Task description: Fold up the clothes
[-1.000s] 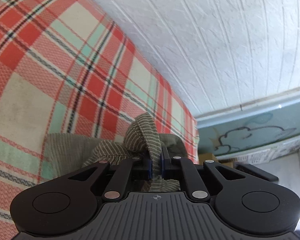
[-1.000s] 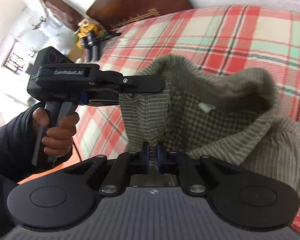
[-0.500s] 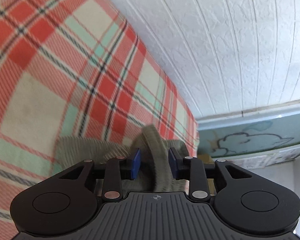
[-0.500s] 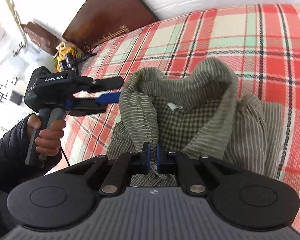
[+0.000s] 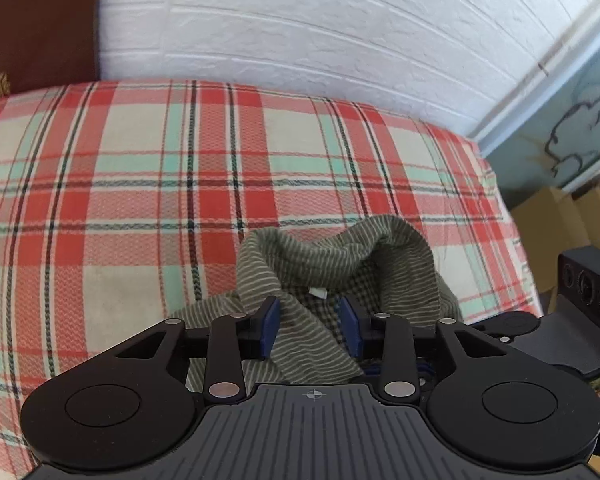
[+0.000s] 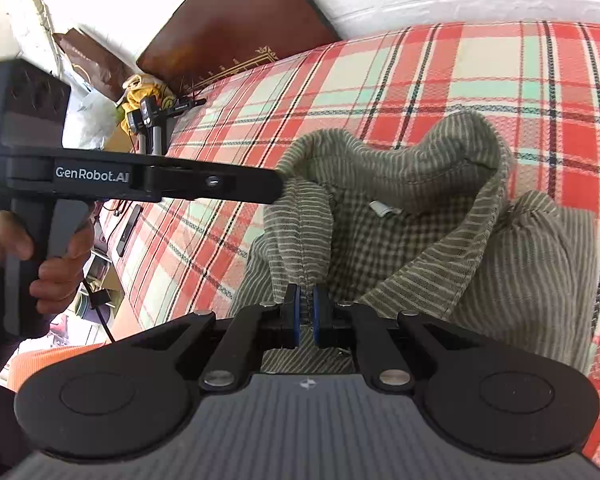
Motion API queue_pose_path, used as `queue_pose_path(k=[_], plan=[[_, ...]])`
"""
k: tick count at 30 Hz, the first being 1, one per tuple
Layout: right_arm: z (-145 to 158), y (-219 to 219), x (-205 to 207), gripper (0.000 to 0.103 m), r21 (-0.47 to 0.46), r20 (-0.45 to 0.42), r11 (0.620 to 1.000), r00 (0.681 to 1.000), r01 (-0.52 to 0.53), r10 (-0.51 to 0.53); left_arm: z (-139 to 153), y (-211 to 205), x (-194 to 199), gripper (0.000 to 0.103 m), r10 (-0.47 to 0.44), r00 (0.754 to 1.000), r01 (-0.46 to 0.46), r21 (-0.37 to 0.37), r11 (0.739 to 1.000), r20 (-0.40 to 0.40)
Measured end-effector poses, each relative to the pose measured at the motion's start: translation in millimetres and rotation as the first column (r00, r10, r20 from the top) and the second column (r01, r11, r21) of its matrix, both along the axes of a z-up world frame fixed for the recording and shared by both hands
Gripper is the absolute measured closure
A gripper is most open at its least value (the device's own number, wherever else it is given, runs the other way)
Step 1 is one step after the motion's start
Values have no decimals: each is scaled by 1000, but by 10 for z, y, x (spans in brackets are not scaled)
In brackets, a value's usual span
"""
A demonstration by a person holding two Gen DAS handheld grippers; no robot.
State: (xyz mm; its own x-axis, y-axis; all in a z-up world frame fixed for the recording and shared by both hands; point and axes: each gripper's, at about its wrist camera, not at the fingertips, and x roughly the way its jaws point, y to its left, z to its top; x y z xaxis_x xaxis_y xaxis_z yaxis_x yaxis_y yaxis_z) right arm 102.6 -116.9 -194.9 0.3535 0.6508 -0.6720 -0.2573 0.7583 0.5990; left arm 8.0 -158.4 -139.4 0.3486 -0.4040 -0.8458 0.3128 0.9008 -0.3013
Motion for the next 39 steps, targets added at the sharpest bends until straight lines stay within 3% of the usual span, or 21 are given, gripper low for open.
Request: queue_pose_path(k=[4, 8, 15, 17, 18, 21, 27, 33, 36, 37, 39], plan=[[7, 19, -30, 96, 1, 12, 1000, 1000, 2, -2, -171, -140, 49, 50, -17, 1000, 20, 124, 992, -23], [-6, 1, -60, 96, 8, 14, 1000, 1000, 10, -10, -196, -102, 84, 50, 19, 998, -15, 77, 997, -52], [-7, 1, -50, 96, 17, 12, 1000, 1000, 9, -10, -318, -249, 146, 49, 17, 998, -10, 101, 995, -67], [-8, 12, -46, 96, 15, 12, 1000, 1000, 7, -7, -382, -262, 162, 53, 17, 997, -9, 100, 995, -74], [-10, 17, -45, 96, 13, 13, 1000, 1000, 6, -6, -418, -254, 175, 83, 25, 997, -17, 102, 995, -78], [-15, 11, -56, 95, 6, 15, 1000, 1000, 14, -14, -482, -194, 193, 96, 64, 994, -55, 105, 993, -88], [43, -39, -75, 93, 8, 29, 999, 999, 40, -40, -427, -15, 54, 99, 124, 990, -120, 58, 991, -63], [426, -257, -132, 92, 8, 126, 994, 986, 110, -110, -353, 186, -58, 99, 206, 978, -206, 2, 978, -41], [574, -424, -70, 92, -47, 194, 974, 958, 223, -210, -347, 217, -87, 99, 222, 974, -223, -12, 975, -35], [582, -463, -17, 84, -89, 207, 962, 950, 257, -235, -353, 217, -91, 99, 222, 974, -222, -13, 975, -36], [554, -504, 114, 80, -164, 212, 943, 944, 291, -254, -361, 198, -100, 99, 218, 975, -218, -12, 976, -32]])
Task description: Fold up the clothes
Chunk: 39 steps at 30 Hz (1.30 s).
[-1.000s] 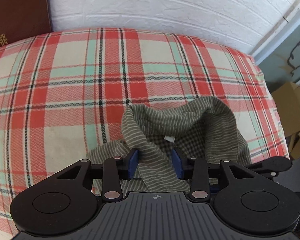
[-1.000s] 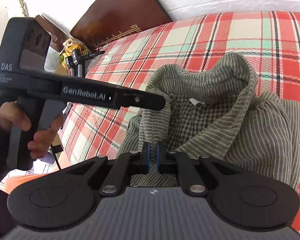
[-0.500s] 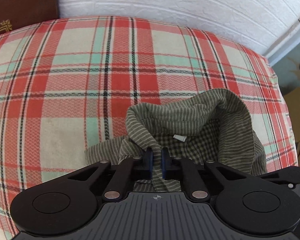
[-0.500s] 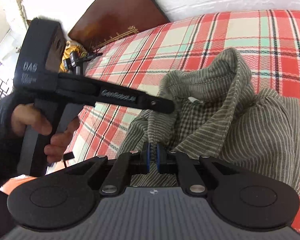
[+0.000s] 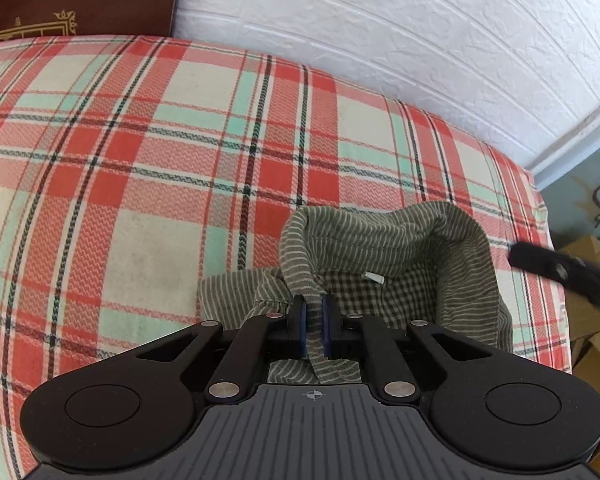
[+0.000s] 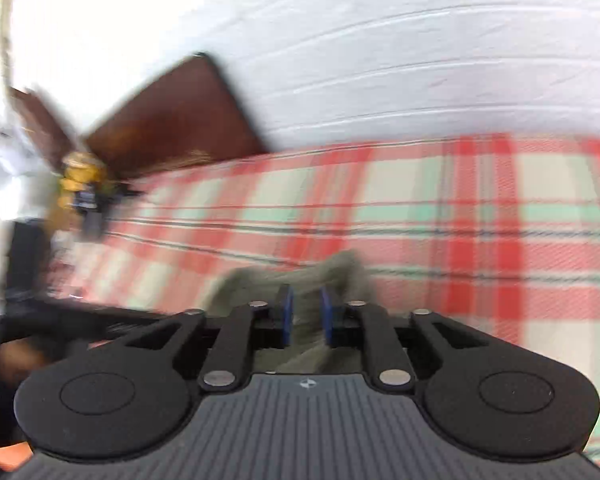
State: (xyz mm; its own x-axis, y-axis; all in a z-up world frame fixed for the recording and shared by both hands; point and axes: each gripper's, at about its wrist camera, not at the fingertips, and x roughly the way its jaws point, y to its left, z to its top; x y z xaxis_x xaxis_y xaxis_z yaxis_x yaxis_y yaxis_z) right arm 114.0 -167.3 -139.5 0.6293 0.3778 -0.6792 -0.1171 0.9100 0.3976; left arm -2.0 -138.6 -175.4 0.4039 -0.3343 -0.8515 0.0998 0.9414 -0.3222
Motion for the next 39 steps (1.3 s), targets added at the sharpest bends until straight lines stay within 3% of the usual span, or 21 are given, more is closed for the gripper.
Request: queue_pose_path(k=[6, 7, 8, 12, 16, 17, 19, 23, 26, 29, 34, 39], plan=[[-276, 25, 286, 81, -76, -85, 997, 996, 1, -8, -14, -17, -18, 99, -13, 1000, 13, 15, 1000, 9], [-316, 9, 298, 97, -69, -97, 998, 995, 13, -19, -15, 0, -19, 99, -7, 1000, 6, 22, 1000, 12], [-345, -45, 290, 100, -27, -112, 999, 993, 40, -43, -25, 37, -18, 99, 6, 1000, -7, 28, 1000, 11], [-428, -302, 173, 100, 44, -146, 990, 981, 137, -130, -85, 196, -10, 99, 56, 998, -56, 28, 998, -4], [-461, -398, 96, 100, 95, -164, 984, 978, 148, -131, -141, 241, -19, 99, 72, 997, -72, 8, 997, -24], [-466, -412, 79, 100, 108, -167, 983, 978, 147, -128, -130, 214, -26, 99, 59, 998, -59, 6, 998, -17], [-471, -433, 48, 100, 132, -170, 981, 978, 143, -120, -72, 174, -51, 75, 38, 999, -38, -2, 999, 4], [-429, -413, 34, 100, 171, -144, 978, 985, 116, -91, 121, 139, -69, 70, -12, 999, 11, 23, 1000, 46], [-408, -404, 29, 99, 188, -134, 977, 988, 98, -73, 298, 83, -58, 66, -83, 991, 73, 98, 993, 106], [-403, -394, 35, 98, 192, -129, 977, 990, 86, -62, 426, -21, 9, 53, -171, 970, 140, 180, 974, 171], [-398, -396, 32, 98, 195, -130, 977, 990, 84, -59, 426, -271, 255, 52, -286, 944, 248, 217, 944, 164], [-403, -407, -9, 98, 193, -132, 977, 989, 92, -67, 232, -467, 507, 52, -355, 928, 312, 283, 907, 115]])
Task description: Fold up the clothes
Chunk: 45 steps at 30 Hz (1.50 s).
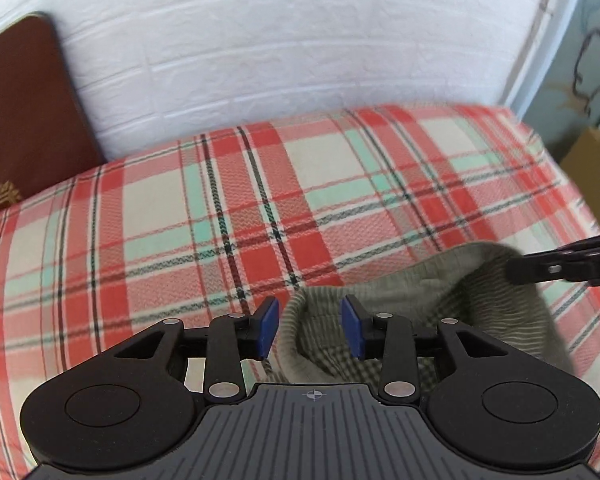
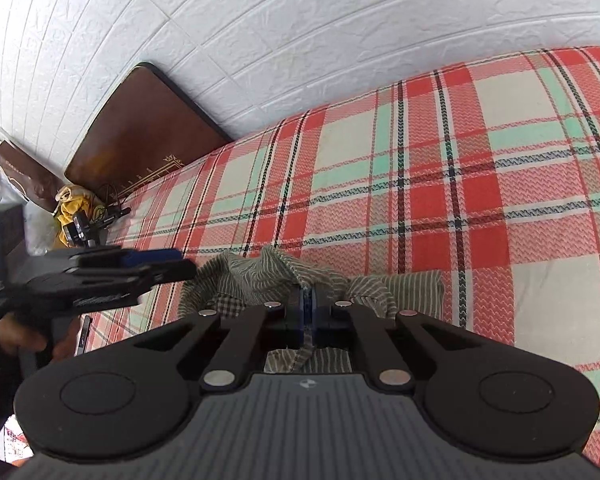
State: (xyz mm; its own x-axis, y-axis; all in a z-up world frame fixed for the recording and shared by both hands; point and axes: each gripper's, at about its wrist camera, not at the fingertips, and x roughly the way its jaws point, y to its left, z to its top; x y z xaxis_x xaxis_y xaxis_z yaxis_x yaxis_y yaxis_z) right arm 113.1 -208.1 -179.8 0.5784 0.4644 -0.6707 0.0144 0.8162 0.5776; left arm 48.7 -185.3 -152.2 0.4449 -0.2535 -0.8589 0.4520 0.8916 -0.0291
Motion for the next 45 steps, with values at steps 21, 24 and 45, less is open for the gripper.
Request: queue_pose_path(k=[21, 24, 45], plan=[[247, 292, 375, 67, -253, 64, 954, 981, -163, 185, 28, 405, -298, 102, 79, 997, -78, -88, 993, 15], [161, 393, 519, 66, -288, 13, 933, 973, -216, 229, 13, 427, -338, 102, 98, 995, -96, -92, 991, 18], [-165, -174, 458, 100, 229, -135, 972, 987, -57, 90, 187, 494, -385, 77, 61, 990, -49, -93, 994, 130]])
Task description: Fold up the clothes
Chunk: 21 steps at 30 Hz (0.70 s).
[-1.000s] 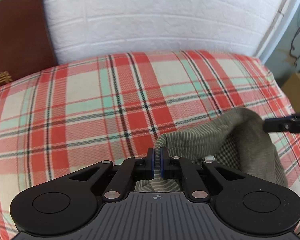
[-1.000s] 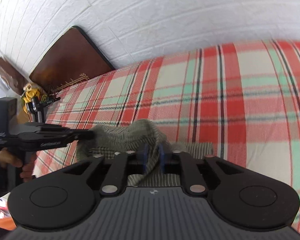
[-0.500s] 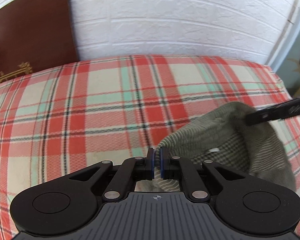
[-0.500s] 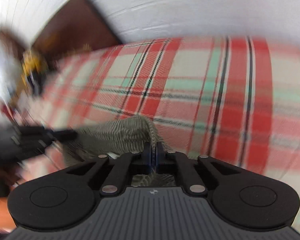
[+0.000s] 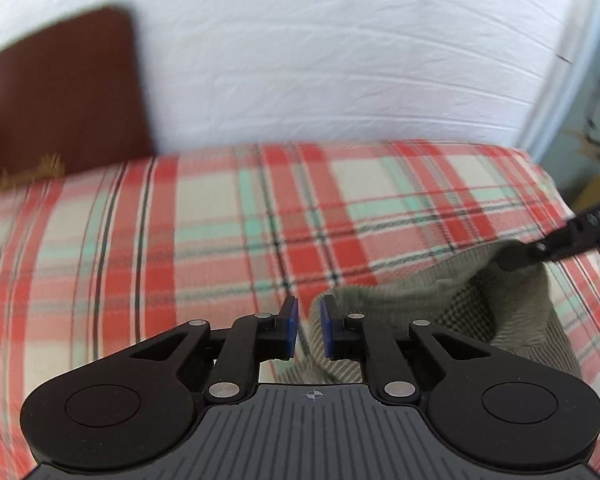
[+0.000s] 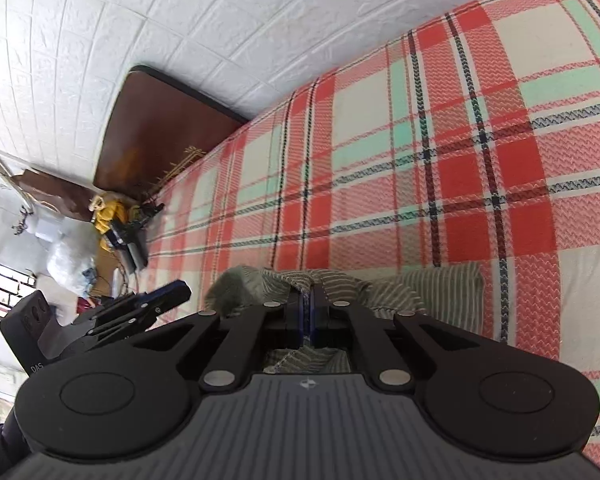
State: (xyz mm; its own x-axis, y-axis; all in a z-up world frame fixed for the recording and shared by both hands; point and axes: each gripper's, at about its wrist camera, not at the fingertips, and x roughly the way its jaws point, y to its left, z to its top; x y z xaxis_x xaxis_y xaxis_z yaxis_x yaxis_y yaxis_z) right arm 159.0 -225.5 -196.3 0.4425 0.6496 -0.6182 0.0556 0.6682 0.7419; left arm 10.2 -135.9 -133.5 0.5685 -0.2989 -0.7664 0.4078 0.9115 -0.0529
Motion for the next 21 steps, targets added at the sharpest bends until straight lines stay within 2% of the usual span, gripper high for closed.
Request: queue_pose_path(k=[3, 5, 8, 11, 13, 14, 16, 21], plan=[[32, 5, -16, 100, 11, 4, 1000, 1000, -4, 4, 85, -226, -37, 76, -136, 990, 135, 37, 990, 32], [45, 8, -4, 100, 15, 4, 1000, 1000, -3, 2, 74, -428, -69, 74, -234, 971, 231, 73, 970, 38], [56, 11, -10, 99, 10, 1, 1000, 1000, 6, -6, -3, -750, -178, 74, -382, 923, 370, 160, 915, 47], [71, 19, -27, 99, -2, 2, 1000, 1000, 5, -5, -102, -989, -304, 66, -496, 866, 468, 250, 848, 61], [84, 19, -35, 99, -5, 5, 1000, 1000, 4, -4, -156, -1085, -344, 52, -526, 847, 489, 279, 827, 74], [90, 19, -38, 99, -4, 6, 1000, 1000, 3, -3, -178, -1110, -346, 51, -533, 842, 489, 296, 821, 87], [100, 21, -46, 99, -4, 8, 1000, 1000, 3, -3, -218, -1162, -339, 50, -548, 831, 494, 324, 807, 98], [117, 40, -60, 99, 1, 14, 1000, 1000, -1, 1, -318, -1267, -273, 50, -599, 800, 545, 358, 758, 49]])
